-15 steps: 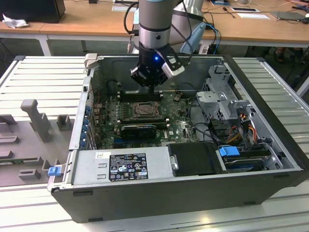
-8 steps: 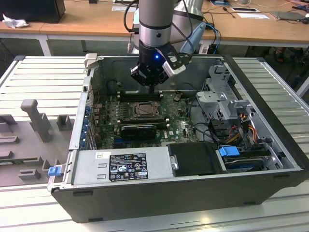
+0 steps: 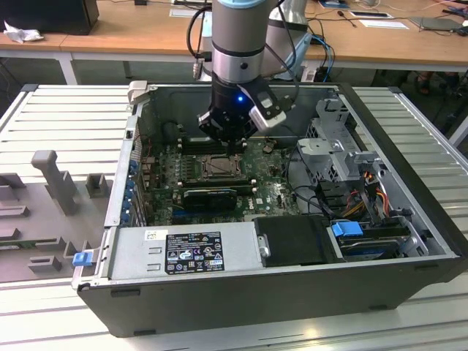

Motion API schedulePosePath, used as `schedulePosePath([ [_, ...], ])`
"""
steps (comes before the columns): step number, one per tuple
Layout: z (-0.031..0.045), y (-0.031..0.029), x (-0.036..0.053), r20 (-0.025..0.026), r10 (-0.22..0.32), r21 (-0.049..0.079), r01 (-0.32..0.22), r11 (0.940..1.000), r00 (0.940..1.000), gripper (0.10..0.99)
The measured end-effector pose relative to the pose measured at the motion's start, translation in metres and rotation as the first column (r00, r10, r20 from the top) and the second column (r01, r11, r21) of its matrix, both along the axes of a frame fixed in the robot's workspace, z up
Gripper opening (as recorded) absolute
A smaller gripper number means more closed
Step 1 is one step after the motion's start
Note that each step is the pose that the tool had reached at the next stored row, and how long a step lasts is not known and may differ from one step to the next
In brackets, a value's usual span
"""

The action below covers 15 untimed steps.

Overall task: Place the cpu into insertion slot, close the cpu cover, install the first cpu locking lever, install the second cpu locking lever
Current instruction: 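Install the second cpu locking lever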

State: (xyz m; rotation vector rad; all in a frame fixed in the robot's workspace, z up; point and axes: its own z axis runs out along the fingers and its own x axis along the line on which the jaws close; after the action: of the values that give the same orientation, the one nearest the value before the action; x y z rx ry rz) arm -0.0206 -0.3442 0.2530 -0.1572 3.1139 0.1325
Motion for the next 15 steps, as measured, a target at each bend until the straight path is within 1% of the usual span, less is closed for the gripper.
schedulePosePath([
  [1,-0.0002,-0.0012,0.0000,-0.0046,0.000,0.003,0.000,1.0000,1.0000,0.106],
  [2,-0.0008,-0.0035,0.0000,-0.0108,0.000,0.008,0.000,1.0000,0.9999,0.106],
  [3,-0.0014,-0.0050,0.0000,-0.0129,0.000,0.010,0.000,0.9999,0.9999,0.106],
  [6,-0.0043,-0.0088,0.0000,-0.0167,0.000,0.014,0.000,0.9999,0.9999,0.106],
  [8,-0.0057,-0.0095,0.0000,-0.0217,0.000,0.014,0.000,0.9999,0.9998,0.106],
  [9,-0.0072,-0.0109,-0.0001,-0.0228,0.000,0.015,0.000,0.9999,0.9997,0.106],
  [11,-0.0102,-0.0143,-0.0001,-0.0229,0.000,0.024,0.000,0.9997,0.9997,0.106],
  [12,-0.0118,-0.0149,-0.0001,-0.0232,0.000,0.026,0.000,0.9997,0.9997,0.106],
  [14,-0.0145,-0.0154,-0.0003,-0.0240,0.000,0.027,0.001,0.9996,0.9997,0.106],
  [15,-0.0158,-0.0171,-0.0027,-0.0241,0.000,0.029,0.000,0.9996,0.9997,0.106],
])
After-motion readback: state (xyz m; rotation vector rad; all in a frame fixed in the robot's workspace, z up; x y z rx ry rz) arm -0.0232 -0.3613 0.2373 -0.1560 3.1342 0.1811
